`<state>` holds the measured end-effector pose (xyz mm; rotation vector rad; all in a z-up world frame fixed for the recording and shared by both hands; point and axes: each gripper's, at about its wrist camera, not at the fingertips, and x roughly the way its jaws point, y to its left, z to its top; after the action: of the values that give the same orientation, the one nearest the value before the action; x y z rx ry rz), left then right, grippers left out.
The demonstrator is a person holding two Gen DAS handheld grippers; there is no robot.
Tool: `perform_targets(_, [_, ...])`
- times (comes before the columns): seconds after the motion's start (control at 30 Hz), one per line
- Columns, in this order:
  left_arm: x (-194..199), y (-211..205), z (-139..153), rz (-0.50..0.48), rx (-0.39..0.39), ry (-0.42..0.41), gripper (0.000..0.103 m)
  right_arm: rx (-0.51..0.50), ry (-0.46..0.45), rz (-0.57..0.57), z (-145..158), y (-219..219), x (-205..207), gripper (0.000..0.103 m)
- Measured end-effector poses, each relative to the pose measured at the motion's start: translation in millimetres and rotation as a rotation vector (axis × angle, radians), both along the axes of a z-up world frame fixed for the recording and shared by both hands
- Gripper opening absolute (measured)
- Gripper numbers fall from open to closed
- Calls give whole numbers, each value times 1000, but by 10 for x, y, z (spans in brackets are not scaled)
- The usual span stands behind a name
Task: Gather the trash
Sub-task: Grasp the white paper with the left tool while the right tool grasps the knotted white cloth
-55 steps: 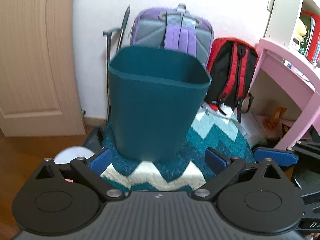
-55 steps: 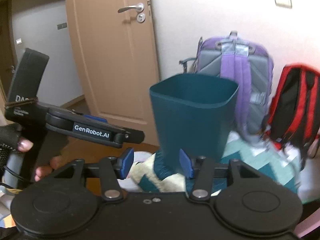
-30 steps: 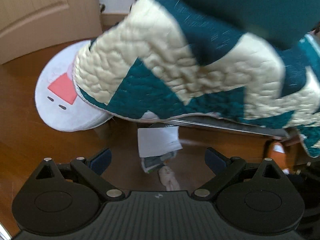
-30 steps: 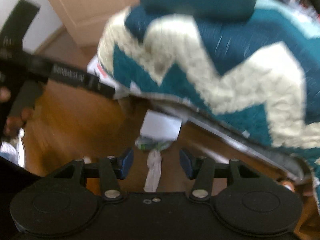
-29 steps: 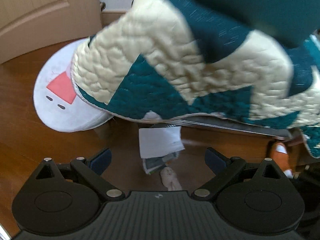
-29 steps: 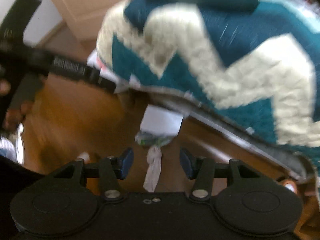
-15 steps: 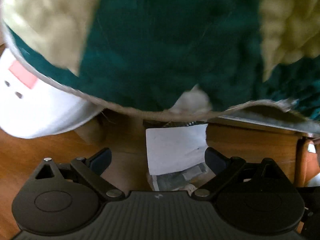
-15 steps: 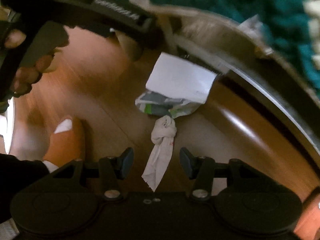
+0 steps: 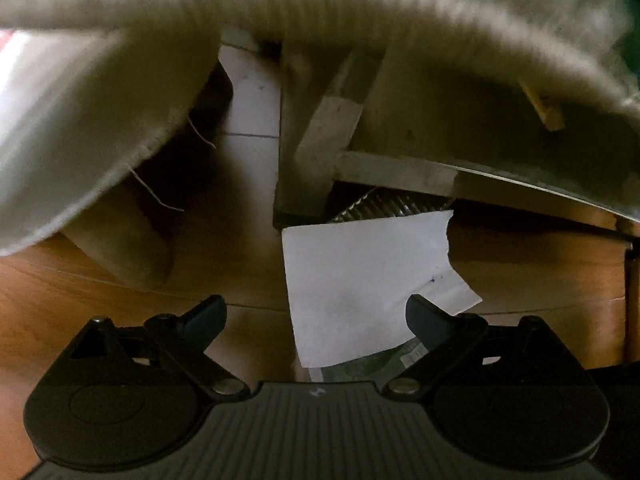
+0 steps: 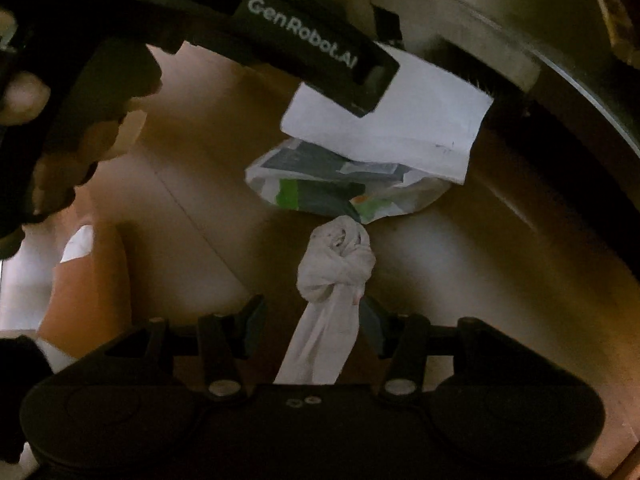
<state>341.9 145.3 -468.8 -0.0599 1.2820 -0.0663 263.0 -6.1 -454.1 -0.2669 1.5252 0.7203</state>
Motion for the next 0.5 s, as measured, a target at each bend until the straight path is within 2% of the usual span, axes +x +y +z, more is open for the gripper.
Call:
perform_targets(0.07, [27,1,-59,6,-9,3,93,-4,-4,-8,-52,15,16,51])
perform_targets(0.23, [59,0,-156,5,-16,21,73,-28,-31,-18,-133,43,43,50])
perform_targets(0.5, [73,19,-278,16,-45,62,33,-55,-68,22,-180,174,-1,47])
